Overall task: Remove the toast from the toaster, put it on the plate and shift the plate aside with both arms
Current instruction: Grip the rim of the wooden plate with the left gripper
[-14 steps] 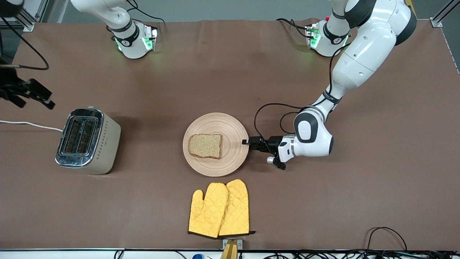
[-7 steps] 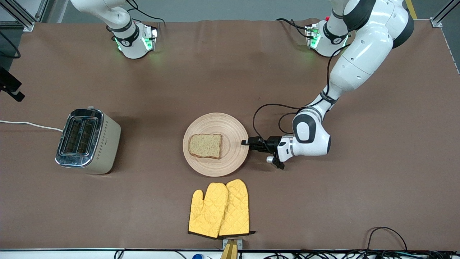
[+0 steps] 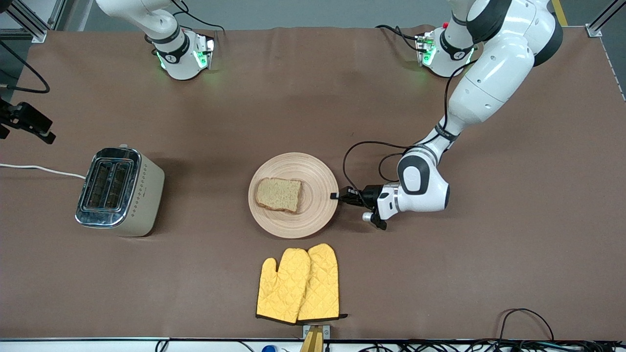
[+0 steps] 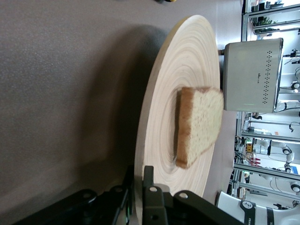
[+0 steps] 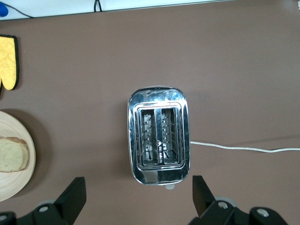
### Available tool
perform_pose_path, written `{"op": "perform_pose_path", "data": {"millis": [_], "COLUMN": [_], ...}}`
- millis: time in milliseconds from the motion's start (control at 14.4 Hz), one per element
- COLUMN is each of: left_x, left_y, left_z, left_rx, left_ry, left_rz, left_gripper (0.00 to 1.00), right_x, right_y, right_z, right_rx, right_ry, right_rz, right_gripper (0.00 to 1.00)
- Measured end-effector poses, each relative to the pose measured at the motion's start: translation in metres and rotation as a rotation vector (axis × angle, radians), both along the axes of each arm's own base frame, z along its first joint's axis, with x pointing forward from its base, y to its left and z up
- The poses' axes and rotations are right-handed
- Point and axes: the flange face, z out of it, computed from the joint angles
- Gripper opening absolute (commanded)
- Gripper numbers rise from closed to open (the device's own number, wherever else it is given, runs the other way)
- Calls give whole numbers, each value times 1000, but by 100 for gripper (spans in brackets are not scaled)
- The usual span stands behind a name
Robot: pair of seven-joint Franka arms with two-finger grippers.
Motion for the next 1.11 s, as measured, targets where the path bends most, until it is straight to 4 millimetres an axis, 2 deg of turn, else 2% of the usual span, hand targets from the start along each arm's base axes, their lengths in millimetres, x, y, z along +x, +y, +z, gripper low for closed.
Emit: {"op": "perform_pose_path", "data": {"millis": [277,623,831,1108], "left_x": [0,8,22,48], "left_y": [0,11,36,85], "left_z": [0,6,35,95], "left_rx": [0,-23,-100,-141], "left_ry": [0,8,58,40], "left_rz": [0,3,-7,-8], "left_gripper": [0,0,0,0], "right_x": [0,-1,-1,-1], "right_y": [19,4,6,7], "right_z": [1,3,3,3], "right_rx": [-2,-1,3,3], "right_ry": [-3,-5,-5,-6], "right_rz": [23,-12,-11,-9], "right_gripper": [100,100,100,100]}}
